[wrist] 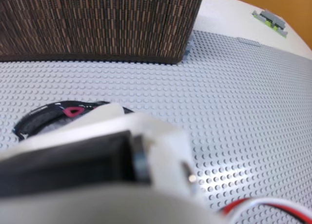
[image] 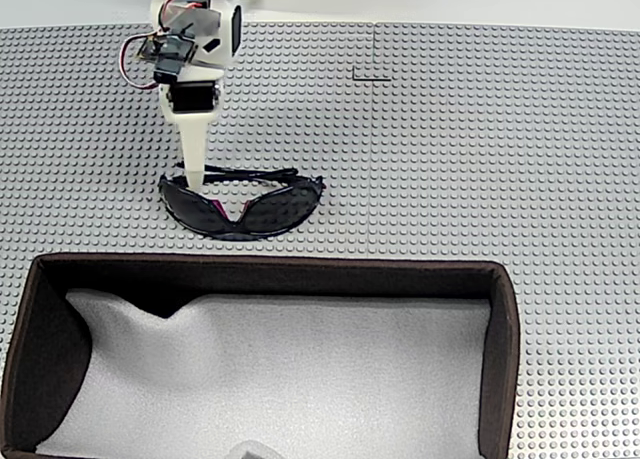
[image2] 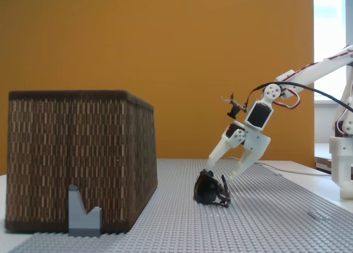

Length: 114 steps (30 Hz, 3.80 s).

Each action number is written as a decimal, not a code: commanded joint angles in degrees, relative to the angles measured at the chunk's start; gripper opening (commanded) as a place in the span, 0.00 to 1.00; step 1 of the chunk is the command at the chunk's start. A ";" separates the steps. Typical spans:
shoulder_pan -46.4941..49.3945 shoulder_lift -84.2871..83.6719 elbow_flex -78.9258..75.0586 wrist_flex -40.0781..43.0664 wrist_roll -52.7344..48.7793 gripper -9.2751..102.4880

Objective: Grasp a glasses and put it in the bin.

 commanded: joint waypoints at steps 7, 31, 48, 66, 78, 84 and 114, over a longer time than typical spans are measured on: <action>-0.26 2.02 -1.85 -5.80 -1.05 0.32; 0.79 -11.43 -6.50 -10.99 -2.90 0.08; -3.96 17.58 -13.80 -12.92 -3.96 0.08; -8.09 4.22 -48.43 -14.68 -7.47 0.08; -11.43 -19.69 -66.88 -16.26 -9.23 0.08; -11.07 -29.71 -69.26 -18.02 -8.79 0.08; -11.87 -69.35 -87.01 -15.47 -18.63 0.32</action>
